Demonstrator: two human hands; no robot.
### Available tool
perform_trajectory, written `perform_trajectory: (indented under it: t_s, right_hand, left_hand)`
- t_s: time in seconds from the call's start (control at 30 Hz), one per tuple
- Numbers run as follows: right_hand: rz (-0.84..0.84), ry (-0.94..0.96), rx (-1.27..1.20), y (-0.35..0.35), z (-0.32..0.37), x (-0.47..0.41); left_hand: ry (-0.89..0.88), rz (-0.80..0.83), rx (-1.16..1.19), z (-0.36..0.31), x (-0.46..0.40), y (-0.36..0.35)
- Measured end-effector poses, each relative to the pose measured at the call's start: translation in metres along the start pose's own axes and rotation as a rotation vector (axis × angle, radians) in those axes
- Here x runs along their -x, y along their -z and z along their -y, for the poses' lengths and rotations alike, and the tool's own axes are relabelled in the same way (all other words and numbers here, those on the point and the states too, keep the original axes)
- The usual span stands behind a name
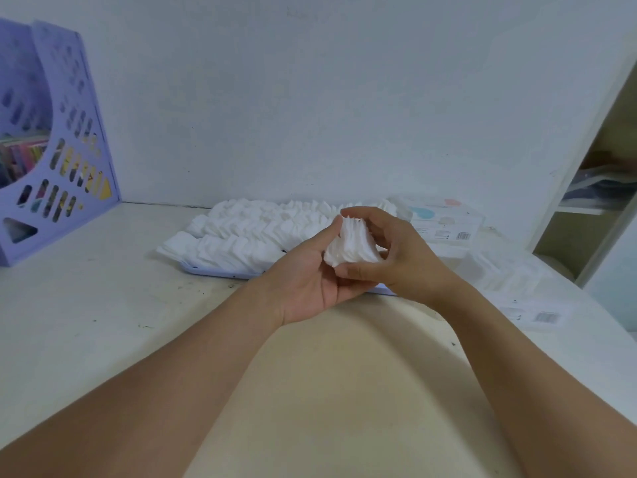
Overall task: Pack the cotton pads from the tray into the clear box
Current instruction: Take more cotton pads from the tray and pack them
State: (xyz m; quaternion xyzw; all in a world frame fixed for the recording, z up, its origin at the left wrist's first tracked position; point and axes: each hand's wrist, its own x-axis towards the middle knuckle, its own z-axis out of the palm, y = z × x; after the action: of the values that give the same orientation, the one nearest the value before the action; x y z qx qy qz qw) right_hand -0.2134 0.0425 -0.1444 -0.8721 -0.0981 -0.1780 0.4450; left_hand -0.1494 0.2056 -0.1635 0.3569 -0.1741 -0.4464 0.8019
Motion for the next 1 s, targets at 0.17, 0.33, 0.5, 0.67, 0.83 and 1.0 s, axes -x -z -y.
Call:
perform_trajectory:
  t_s: [0.17,0.33,0.5,0.67,0.83,1.0]
  right_hand:
    - [-0.006,-0.031,-0.161,0.005,-0.004,-0.002]
    - [-0.014,-0.036,-0.192,0.007,-0.007,-0.002]
    - [-0.065,-0.003,-0.261,0.015,-0.004,-0.003]
    - [-0.068,0.033,-0.303,0.028,0.003,0.000]
    - [0.059,0.035,-0.094,0.017,0.007,0.002]
    - [0.120,0.015,0.046,0.012,0.009,0.003]
  left_hand:
    - [-0.012,-0.004,-0.027,-0.003,0.002,0.000]
    - [-0.003,-0.014,0.016,-0.004,0.004,-0.002]
    - [-0.006,-0.106,0.090,-0.004,0.002,-0.001]
    - [0.002,-0.161,0.077,-0.004,0.001,-0.005]
    - [0.022,-0.074,-0.047,0.000,0.003,-0.006]
    - [0.035,-0.005,-0.109,0.001,0.005,-0.010]
